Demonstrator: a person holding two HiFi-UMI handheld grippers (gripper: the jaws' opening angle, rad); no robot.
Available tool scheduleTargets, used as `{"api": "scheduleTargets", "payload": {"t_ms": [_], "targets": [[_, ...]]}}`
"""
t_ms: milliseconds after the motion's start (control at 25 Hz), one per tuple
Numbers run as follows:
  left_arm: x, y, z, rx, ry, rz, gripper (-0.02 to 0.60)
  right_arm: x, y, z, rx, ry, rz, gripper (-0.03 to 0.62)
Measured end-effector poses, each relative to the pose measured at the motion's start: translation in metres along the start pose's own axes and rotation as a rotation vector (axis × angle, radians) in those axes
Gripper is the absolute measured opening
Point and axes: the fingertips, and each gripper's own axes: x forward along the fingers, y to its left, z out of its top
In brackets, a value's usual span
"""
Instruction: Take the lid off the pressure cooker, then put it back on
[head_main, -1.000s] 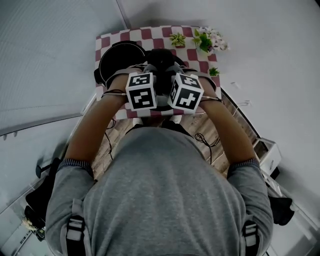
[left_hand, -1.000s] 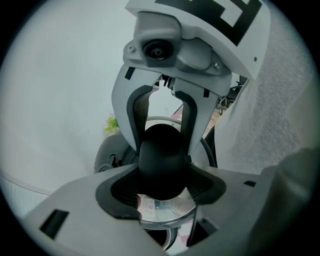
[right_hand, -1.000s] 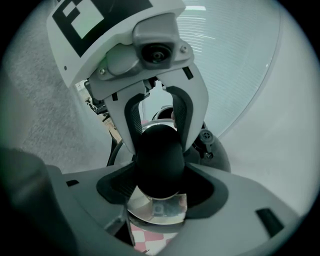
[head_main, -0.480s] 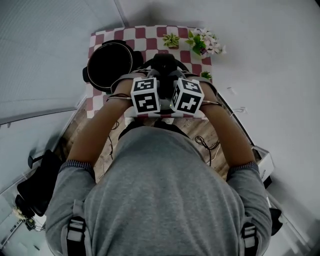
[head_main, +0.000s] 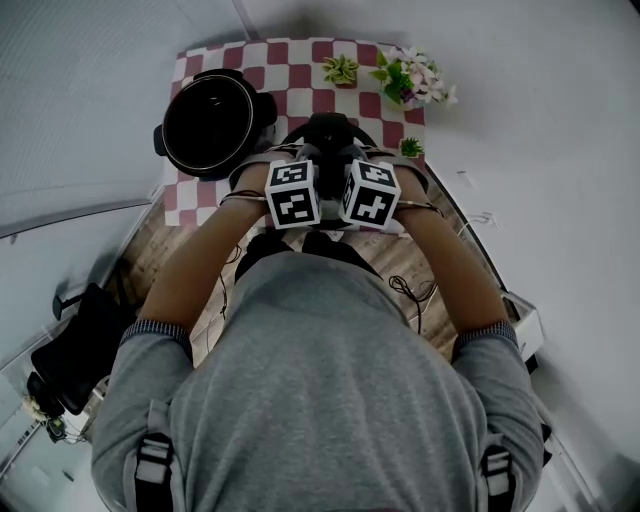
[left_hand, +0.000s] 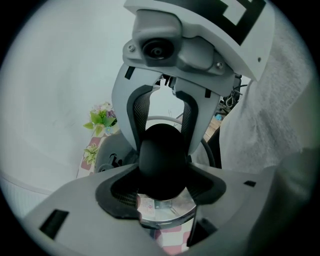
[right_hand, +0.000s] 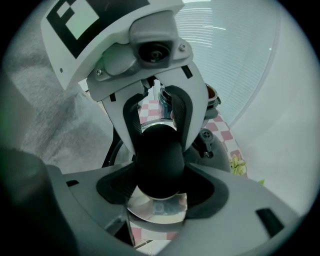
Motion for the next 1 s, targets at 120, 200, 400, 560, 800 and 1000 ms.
{"api": "scheduleTargets", "payload": {"t_ms": [120, 200, 400, 560, 800, 1000], "targets": [[0.013, -0.001, -0.009, -0.007, 0.015, -0.01, 0.301, 0.017, 0.002, -0.006, -0.003, 0.008, 0.018, 0.293], [0.023, -0.001, -0.016, -0.007, 0.024, -0.017, 0.301, 0.029, 0.002, -0.009, 0.003, 0.007, 0.029, 0.293], [0.051, 0.001, -0.032, -0.022, 0.033, -0.04, 0.301, 0.057, 0.001, -0.019, 0.012, 0.018, 0.06, 0.293], [0.07, 0.001, -0.042, -0.029, 0.043, -0.06, 0.301, 0.075, 0.0, -0.026, 0.021, 0.019, 0.079, 0.293], [0.096, 0.004, -0.05, -0.025, 0.039, -0.086, 0.301, 0.098, -0.004, -0.041, 0.047, 0.028, 0.096, 0.293], [0.114, 0.008, -0.057, -0.029, 0.054, -0.099, 0.301, 0.115, -0.008, -0.049, 0.057, 0.03, 0.112, 0.293]]}}
